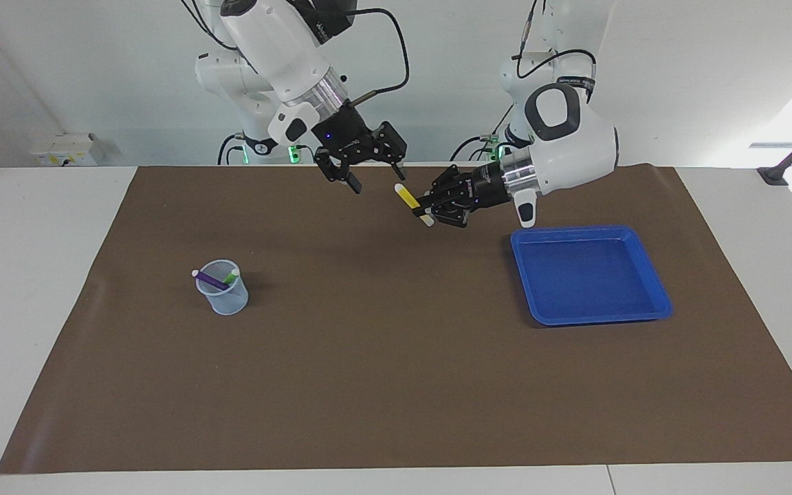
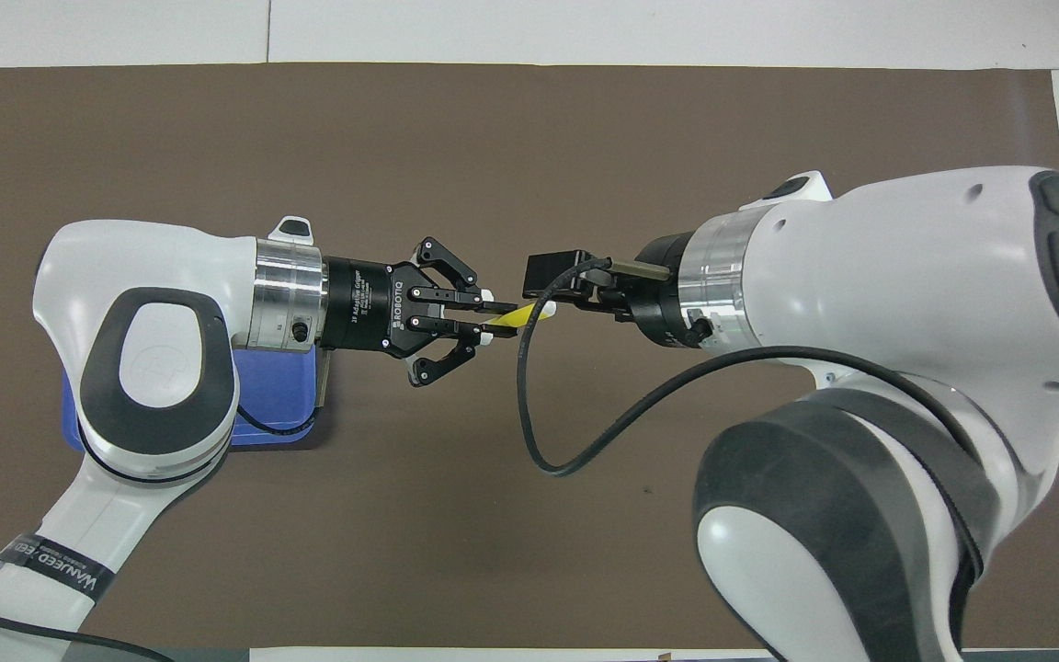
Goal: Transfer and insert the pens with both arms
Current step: 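Grasp the yellow pen with the right gripper and open the left gripper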
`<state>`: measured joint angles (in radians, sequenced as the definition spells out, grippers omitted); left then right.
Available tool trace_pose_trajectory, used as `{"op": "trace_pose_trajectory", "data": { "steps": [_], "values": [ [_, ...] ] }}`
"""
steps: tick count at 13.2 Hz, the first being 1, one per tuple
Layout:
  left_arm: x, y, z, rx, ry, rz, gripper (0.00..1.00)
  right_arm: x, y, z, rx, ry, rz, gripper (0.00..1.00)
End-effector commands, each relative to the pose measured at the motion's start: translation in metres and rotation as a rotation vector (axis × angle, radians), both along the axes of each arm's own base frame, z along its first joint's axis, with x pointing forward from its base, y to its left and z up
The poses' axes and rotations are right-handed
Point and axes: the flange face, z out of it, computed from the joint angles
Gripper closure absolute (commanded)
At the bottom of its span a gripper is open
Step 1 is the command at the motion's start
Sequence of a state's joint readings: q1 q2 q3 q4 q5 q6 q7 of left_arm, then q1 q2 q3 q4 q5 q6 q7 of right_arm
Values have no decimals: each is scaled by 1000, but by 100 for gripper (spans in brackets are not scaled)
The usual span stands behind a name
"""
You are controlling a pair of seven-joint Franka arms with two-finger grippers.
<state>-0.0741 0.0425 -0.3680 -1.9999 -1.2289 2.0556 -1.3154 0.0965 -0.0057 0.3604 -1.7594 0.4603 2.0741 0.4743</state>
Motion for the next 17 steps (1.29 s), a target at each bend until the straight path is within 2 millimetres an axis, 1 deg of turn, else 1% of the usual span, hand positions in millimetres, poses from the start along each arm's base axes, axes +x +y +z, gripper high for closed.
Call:
{"op": "trace_pose_trajectory", "data": {
  "steps": [1, 7, 8, 9, 10, 11, 12, 17],
  "values": [
    [-14, -1, 3, 0, 7, 29, 100, 1, 10, -10, 27, 0, -11, 0],
    [-15, -1, -1, -10, 18, 70, 100, -4, 11, -16, 6, 23, 8, 0],
    [-15, -1, -1, -15, 25, 79, 100, -4, 12, -16, 3, 22, 10, 6],
    [-14, 0, -1, -17, 24, 84, 100, -5, 12, -16, 4, 19, 10, 30],
    [-14, 0, -1, -16, 24, 86, 100, -3, 11, -16, 6, 16, 8, 59],
    [-14, 0, -1, -15, 22, 88, 100, -3, 11, -15, 8, 10, 5, 85],
    [-14, 0, -1, -14, 21, 91, 100, -2, 12, -15, 10, 7, 3, 100],
    [-14, 0, 1, -23, 27, 100, 100, -2, 14, -13, 11, -3, 10, 100]
  ]
}}
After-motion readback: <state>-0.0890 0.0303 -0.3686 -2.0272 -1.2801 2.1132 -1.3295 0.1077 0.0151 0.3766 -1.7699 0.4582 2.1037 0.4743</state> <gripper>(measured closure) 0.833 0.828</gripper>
